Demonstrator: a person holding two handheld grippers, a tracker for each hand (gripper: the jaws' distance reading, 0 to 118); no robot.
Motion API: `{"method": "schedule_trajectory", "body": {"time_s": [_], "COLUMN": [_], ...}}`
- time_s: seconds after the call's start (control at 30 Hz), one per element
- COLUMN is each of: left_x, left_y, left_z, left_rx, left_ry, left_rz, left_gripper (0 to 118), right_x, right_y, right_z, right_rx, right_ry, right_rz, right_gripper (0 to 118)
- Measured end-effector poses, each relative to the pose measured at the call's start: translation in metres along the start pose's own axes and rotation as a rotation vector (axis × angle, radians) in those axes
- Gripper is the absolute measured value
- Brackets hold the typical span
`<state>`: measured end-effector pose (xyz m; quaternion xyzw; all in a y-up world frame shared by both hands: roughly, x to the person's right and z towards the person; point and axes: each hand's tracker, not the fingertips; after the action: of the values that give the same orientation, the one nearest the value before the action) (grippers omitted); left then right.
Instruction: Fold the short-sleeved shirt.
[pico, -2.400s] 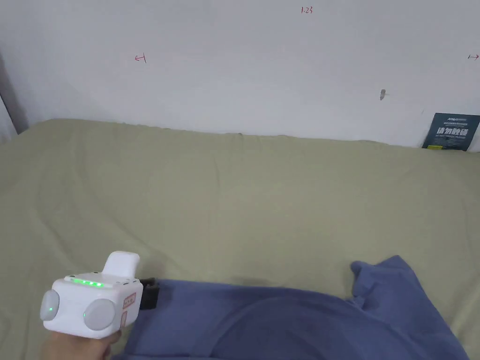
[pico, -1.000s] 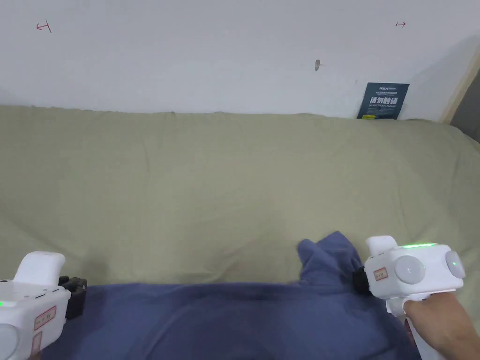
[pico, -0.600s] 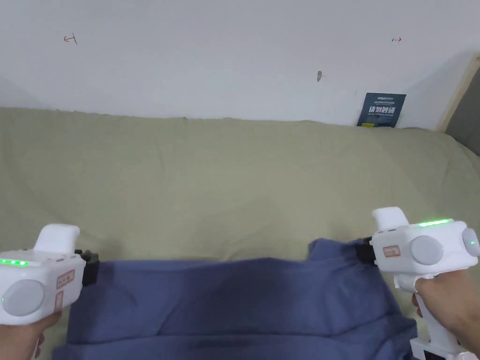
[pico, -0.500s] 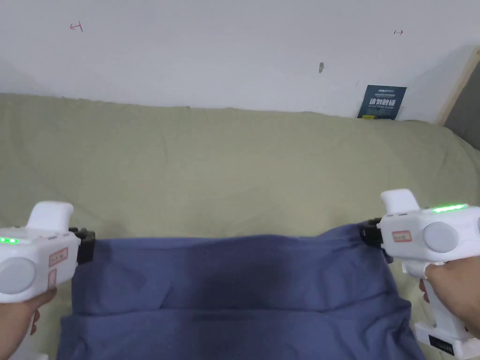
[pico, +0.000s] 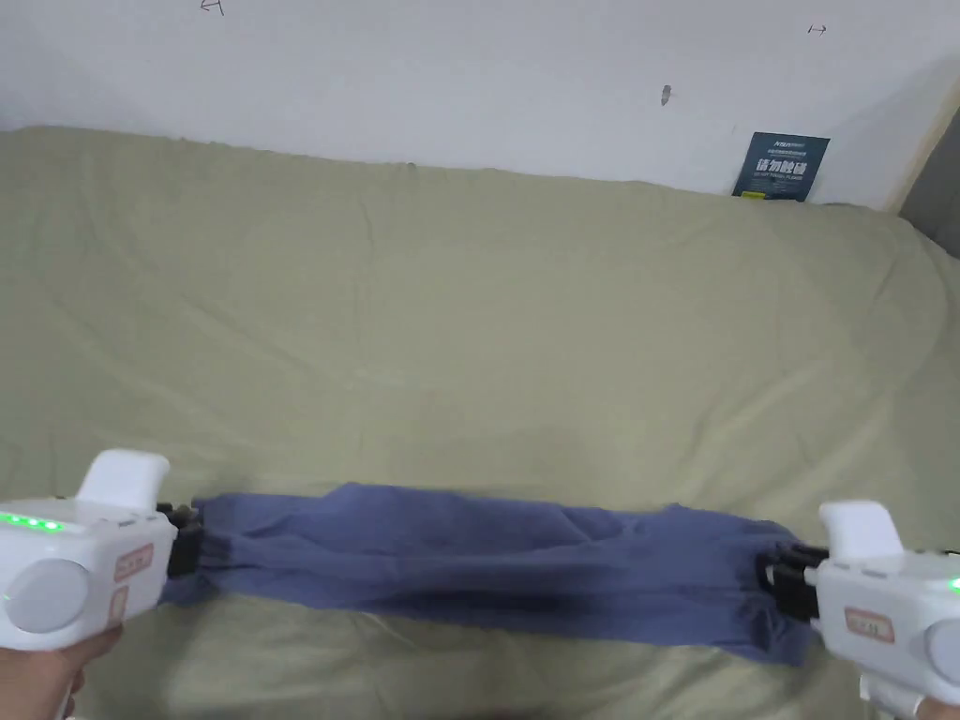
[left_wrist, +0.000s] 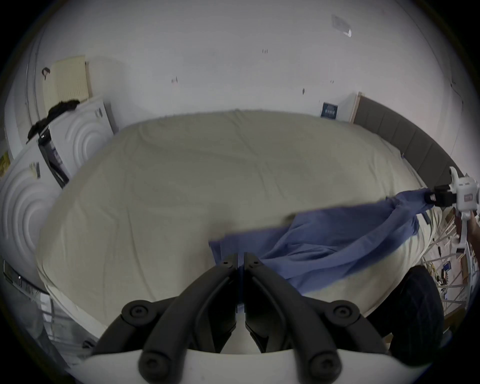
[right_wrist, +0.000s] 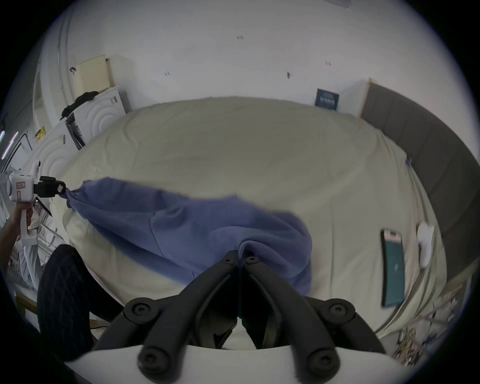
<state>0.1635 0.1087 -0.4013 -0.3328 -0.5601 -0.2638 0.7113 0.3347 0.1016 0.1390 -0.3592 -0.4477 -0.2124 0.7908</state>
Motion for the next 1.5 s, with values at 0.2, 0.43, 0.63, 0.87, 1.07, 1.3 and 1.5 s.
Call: {"method": "schedule_trajectory", "body": {"time_s": [0.2,0.43,0.63,0.87,1.07,1.3,1.5], "left_x": [0.006,0.02,0.028,0.006,-0.054,-0.131,-0.145], "left_y": [-0.02,-0.02,-0.048,-0.051,-0.036,-0.029,-0.032], "left_z": [-0.024,0.065,0.139,0.125,0.067,-0.032,-0.098], "left_rx": [0.016,0.321,0.431,0.28,0.153,-0.044,-0.131], "left_ry": [0.059,0.071,0.065,-0.066,-0.287,-0.544,-0.811], "left_rz": [0.05,0.001,0.004,0.145,0.406,0.62,0.815], "left_gripper": [1,107,99,0,3,118,118], "right_x": [-0.003,-0.014,-0.063,-0.098,-0.109,-0.117,-0.125], "right_y": [-0.025,-0.022,-0.038,-0.051,-0.044,-0.037,-0.028], "right_z": [-0.022,0.037,0.112,0.124,0.121,0.11,0.096], "right_rx": [0.014,0.243,0.366,0.375,0.355,0.312,0.267], "right_ry": [-0.048,-0.042,0.064,0.117,0.108,0.101,0.075], "right_rz": [-0.048,-0.073,-0.137,-0.21,-0.171,-0.182,-0.196], "right_gripper": [2,110,95,4,4,4,5]}}
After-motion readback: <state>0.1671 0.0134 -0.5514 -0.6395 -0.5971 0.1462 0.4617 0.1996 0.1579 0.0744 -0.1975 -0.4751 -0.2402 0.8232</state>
